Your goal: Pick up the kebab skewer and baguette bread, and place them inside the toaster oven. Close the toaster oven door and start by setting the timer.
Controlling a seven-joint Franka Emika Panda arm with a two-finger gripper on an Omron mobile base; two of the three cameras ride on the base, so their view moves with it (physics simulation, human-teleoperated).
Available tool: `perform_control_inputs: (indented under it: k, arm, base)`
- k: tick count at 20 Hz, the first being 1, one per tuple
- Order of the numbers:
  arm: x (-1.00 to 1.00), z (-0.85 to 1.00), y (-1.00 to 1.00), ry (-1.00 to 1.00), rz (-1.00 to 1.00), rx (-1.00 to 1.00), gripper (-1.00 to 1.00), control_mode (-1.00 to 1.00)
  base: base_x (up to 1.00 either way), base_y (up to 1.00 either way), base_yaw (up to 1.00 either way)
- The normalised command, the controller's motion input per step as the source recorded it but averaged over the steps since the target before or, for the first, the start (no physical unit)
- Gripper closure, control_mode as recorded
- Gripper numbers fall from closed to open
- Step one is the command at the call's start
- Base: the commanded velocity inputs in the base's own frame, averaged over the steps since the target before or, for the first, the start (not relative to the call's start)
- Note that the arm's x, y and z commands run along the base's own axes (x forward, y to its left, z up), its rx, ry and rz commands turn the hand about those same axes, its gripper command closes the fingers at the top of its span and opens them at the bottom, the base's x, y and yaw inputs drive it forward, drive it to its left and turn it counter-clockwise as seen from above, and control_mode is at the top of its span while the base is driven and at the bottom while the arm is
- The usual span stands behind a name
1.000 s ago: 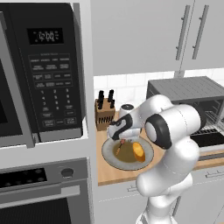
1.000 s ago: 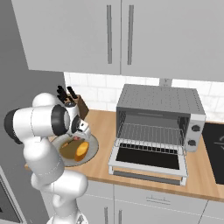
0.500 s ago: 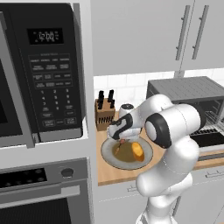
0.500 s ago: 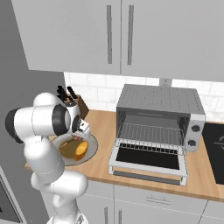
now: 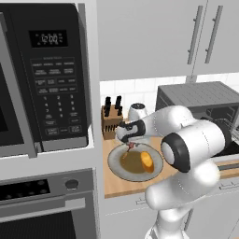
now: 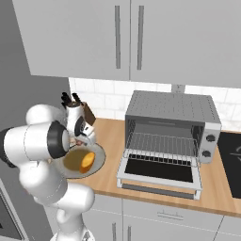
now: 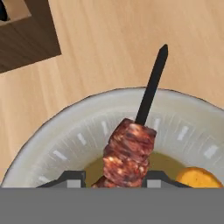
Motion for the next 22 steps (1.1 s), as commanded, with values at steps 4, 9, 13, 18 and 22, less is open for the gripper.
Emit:
perform_control_inputs:
  k: [4, 9, 13, 18, 22]
  arm:
    - [-0.72, 1.0, -0.1, 0.0, -0.19, 0.02, 1.0, -1.0]
    - [-0.94, 0.61, -0.46, -0.04, -0.25, 0.1, 1.0, -1.0]
    - [-0.83, 0.41, -0.33, -0.07, -0.25, 0.1, 1.0, -1.0]
    - [-0.56, 0.67, -0.27, -0.08, -0.3, 0.08, 1.0, -1.0]
    - [-0.5, 0.74, -0.45, -0.04, -0.35, 0.08, 1.0, -1.0]
  base:
    - [0.0, 0.0, 0.0]
    - [0.0, 0.0, 0.0]
    - [0.0, 0.0, 0.0]
    - [0.0, 0.0, 0.0]
    - [0.0, 0.0, 0.0]
